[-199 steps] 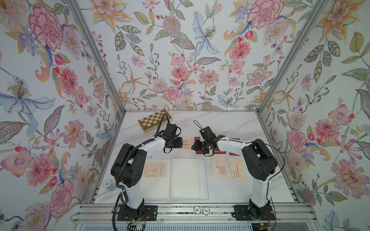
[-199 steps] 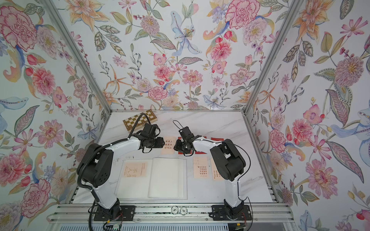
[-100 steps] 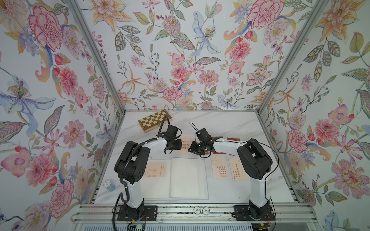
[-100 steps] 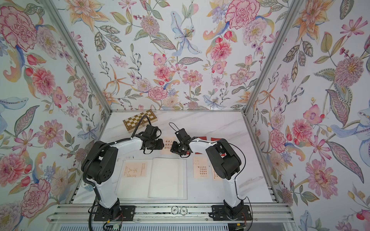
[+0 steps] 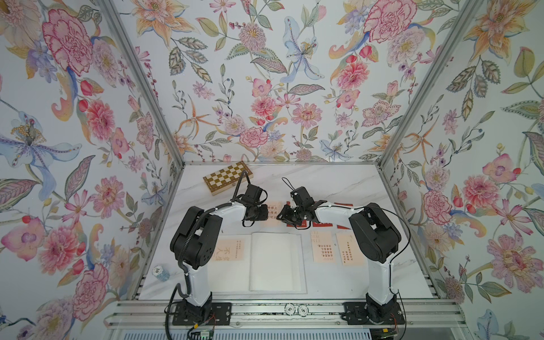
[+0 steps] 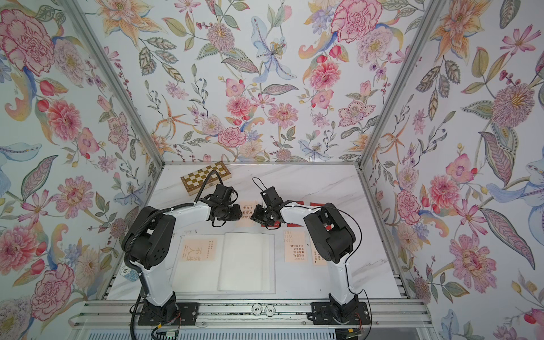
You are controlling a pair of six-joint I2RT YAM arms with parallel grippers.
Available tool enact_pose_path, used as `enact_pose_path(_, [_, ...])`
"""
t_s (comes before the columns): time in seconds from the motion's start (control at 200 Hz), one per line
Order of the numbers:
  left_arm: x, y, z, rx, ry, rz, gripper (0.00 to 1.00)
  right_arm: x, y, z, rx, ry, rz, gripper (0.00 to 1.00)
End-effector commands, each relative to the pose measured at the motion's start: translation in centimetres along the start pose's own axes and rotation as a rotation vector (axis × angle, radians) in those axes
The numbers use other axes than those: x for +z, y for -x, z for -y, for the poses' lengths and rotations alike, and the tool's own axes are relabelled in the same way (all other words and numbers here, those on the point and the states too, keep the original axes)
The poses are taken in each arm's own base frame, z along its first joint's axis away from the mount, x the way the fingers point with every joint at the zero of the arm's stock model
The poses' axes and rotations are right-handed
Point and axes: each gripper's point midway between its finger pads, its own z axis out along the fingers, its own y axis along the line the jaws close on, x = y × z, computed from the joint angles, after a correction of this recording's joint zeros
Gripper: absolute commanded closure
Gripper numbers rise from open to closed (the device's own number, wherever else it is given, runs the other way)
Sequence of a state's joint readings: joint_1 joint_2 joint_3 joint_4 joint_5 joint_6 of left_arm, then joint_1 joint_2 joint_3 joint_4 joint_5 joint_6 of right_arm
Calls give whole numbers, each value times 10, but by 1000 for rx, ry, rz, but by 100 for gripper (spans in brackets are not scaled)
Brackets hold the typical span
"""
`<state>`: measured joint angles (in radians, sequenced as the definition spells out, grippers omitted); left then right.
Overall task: Place the photos into the photo albums
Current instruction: Pick up the photo at the center of the board.
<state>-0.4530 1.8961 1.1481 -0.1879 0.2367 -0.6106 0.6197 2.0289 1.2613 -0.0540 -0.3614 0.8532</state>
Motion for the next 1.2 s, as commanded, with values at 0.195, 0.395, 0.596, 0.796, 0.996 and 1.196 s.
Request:
enact_pose_path(0.195, [9,-12,3,-16,-19,-35,61,13,-1,10,67,50,-30,68])
enact_pose_path(0.395, [8,-12,1,-12,-9,-35,62,10,-12,12,30,1,-39,66])
enact_pose_path(0.596, [9,-14,1,-14,-11,-41,62,9,-23,16,10,-36,-44,64])
enact_pose_path(0.796, [10,-16,0,-17,-12,-46,61,6,-24,19,9,-49,-36,63])
enact_pose_path(0.996, [10,-18,0,-19,-17,-49,62,7,-38,10,-4,-40,-52,62])
enact_pose_path(1.196, [9,-20,2,-29,-29,-48,62,11,-44,2,-2,-23,-67,61])
